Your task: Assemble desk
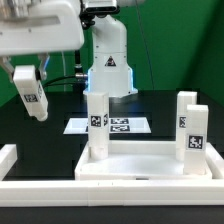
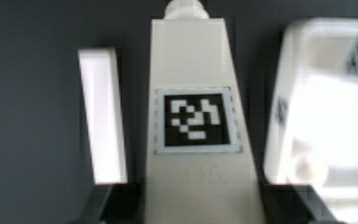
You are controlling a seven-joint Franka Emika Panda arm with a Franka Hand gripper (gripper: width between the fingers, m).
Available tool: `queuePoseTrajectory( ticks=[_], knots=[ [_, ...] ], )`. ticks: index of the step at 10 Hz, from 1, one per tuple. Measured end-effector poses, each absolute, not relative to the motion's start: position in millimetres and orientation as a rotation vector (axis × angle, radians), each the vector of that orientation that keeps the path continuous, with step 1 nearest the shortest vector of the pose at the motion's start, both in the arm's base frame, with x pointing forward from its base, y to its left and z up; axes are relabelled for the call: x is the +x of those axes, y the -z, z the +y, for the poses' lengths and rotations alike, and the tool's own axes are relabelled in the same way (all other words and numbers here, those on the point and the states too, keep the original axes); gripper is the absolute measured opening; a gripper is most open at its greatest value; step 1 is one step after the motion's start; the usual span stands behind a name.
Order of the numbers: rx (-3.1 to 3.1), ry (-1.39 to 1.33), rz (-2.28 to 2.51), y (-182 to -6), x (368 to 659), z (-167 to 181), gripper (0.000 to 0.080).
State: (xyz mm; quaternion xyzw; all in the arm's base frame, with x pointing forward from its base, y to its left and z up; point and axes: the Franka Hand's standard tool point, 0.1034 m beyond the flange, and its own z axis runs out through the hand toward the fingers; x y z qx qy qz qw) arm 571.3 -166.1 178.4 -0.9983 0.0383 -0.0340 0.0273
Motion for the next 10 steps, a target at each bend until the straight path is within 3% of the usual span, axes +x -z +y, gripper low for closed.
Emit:
queuePoseTrajectory(
  ticks=[2,6,10],
  knots=[
    [-3.09,0.269,0.149,-192.4,580.3,-163.5,0.0291],
    [-3.156,0.653,0.168,-186.1,575.4,-173.1,0.0291],
    [-3.026,0.637,0.421,-173.7,618.4,-82.9,0.0291]
  ],
)
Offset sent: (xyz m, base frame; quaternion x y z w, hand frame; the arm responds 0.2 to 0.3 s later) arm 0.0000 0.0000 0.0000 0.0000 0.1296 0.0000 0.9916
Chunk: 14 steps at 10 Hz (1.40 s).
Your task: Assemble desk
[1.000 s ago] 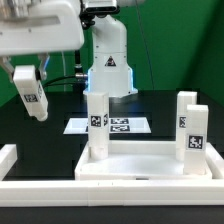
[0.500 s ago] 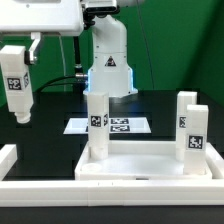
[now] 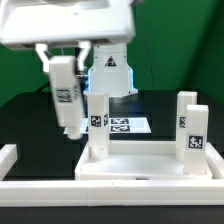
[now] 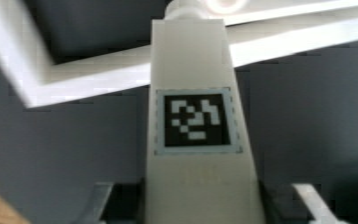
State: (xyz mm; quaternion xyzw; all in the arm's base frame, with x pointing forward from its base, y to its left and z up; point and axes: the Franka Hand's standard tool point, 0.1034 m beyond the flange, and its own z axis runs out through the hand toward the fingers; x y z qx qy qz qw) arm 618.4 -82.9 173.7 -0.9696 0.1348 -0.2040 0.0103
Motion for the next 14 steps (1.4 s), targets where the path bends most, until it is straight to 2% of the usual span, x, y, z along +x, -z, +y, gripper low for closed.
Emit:
queuePoseTrajectory(
  ticks=[1,8,14],
  knots=[
    [-3.015,0.626,0.436,-173.5,620.7,-67.9,0.0291],
    [-3.042,0.741,0.426,-172.1,612.4,-83.4,0.0291],
    [-3.046,0.753,0.479,-151.1,624.7,-74.7,0.0291]
  ],
)
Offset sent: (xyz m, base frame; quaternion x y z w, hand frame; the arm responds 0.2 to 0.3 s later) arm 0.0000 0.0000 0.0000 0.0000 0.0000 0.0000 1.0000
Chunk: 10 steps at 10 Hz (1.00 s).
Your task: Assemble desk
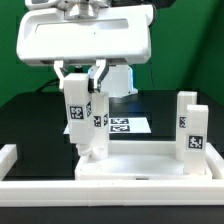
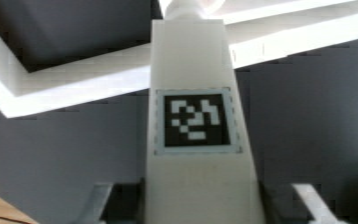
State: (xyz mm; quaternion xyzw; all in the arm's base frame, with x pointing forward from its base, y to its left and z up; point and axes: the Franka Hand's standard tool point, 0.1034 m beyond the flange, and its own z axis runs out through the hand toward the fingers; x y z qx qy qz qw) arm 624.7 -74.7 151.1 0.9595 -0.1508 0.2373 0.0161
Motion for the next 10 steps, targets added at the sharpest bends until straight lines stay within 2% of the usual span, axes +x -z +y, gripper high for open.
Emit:
queuePoseTrajectory(
  ticks=[5,10],
  knots=[
    [2.992,-0.686,-0.459,-128.5,619.4,-64.8,0.0291],
    [2.976,-0.688,-0.452,-118.7,617.9,-67.4,0.0291]
  ],
)
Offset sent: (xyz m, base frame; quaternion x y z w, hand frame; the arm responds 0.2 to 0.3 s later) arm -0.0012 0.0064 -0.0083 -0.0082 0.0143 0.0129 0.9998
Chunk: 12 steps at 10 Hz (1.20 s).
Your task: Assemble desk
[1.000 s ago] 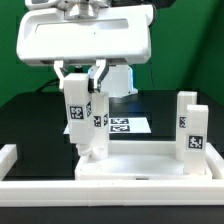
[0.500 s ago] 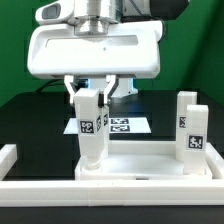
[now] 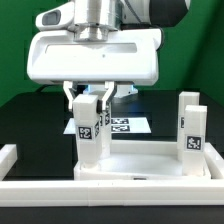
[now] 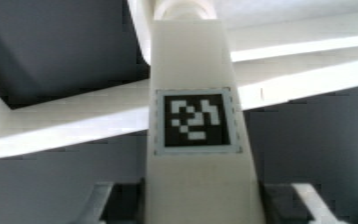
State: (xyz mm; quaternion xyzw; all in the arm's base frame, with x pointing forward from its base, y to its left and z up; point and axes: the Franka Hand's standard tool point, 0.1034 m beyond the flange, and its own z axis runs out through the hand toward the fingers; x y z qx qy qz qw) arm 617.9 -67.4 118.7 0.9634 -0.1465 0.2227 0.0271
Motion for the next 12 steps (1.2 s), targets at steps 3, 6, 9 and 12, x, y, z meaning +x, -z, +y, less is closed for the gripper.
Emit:
queuePoseTrajectory(
  ticks=[3,6,9,12],
  knots=[
    [2.919,-0.791,-0.426,-117.2,618.9,-65.2,0.0291],
    [2.894,-0.826,-0.421,-117.2,612.3,-68.8,0.0291],
    [2.889,-0.828,-0.425,-117.1,611.1,-71.8,0.0291],
    [2.889,-0.827,-0.424,-116.5,610.9,-71.8,0.0529]
  ],
)
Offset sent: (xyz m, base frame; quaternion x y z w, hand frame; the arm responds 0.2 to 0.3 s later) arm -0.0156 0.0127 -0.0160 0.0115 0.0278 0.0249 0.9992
